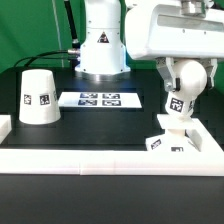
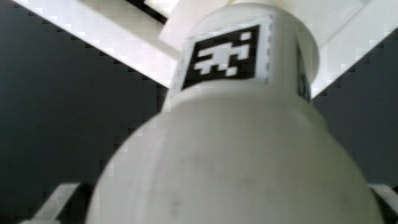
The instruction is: Assemble lamp
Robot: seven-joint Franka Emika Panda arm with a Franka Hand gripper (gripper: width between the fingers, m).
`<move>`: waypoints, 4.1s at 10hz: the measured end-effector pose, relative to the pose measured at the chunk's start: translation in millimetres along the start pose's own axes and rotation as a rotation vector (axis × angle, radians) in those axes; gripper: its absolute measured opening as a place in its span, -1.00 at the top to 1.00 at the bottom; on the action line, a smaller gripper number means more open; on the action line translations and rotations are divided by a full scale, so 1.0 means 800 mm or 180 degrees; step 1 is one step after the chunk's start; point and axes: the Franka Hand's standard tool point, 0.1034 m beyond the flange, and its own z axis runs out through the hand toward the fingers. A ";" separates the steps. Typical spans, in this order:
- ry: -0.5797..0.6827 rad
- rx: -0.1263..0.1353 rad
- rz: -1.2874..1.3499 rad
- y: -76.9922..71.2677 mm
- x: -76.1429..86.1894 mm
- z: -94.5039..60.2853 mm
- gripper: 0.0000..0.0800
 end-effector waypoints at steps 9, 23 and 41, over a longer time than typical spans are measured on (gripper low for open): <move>-0.0082 0.0010 0.0066 0.005 -0.007 -0.016 -0.75; -0.1585 0.0545 0.0209 -0.018 -0.015 -0.013 -0.75; -0.1917 0.0626 0.0275 0.013 0.021 0.007 -0.44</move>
Offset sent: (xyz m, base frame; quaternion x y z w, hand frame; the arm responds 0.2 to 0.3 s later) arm -0.0119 -0.0124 0.0058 -0.0068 -0.0315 0.0052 0.9995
